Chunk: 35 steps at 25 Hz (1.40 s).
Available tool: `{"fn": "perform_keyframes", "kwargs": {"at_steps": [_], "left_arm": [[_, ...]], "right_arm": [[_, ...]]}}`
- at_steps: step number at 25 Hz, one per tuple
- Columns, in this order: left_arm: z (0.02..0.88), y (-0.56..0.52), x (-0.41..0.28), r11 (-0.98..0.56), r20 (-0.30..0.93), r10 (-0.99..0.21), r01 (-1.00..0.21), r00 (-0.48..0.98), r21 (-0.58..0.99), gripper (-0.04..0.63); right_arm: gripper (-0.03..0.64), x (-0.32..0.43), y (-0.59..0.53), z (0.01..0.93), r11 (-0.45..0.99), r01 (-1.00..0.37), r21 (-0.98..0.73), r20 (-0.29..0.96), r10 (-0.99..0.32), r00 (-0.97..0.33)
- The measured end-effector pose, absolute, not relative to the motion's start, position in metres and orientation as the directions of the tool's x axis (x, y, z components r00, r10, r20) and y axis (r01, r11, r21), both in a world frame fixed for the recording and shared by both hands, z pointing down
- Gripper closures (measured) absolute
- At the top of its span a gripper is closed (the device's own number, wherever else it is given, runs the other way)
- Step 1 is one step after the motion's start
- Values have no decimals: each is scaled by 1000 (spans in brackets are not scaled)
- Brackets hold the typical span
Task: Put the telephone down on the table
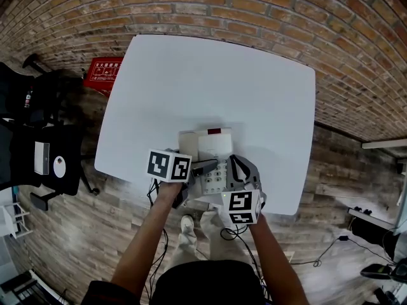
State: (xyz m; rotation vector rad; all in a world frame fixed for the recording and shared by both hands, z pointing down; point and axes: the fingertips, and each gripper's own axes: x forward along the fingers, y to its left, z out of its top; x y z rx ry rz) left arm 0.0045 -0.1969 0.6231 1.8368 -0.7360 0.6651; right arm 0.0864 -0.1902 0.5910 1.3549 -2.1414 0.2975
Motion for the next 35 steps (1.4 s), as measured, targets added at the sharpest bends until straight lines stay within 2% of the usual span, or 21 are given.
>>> {"fn": "perform_keyframes", "kwargs": {"at_steps": [12,20,29,31,35], "left_arm": [[617,-191,-8,-322,735,-232,-763,637,560,69],[601,-182,-19,-350,725,-262,-762,637,544,69],[587,-167,-37,-389,699,-326,-764,637,514,78],[580,-167,-41,-413,684,-362,-767,634,492,110],[571,-159,-40,-468,652,-386,-748,653,472,228]], "right_arm": [[594,86,-188,593,452,-885,109,588,-748,-310],[594,86,-182,587,445,-895,28,604,-721,-340],[594,120,-155,605,348,-937,17,673,-697,-246],[594,126,-148,613,332,-943,20,705,-673,-222],[595,132,-135,627,316,-949,10,748,-632,-203]]}}
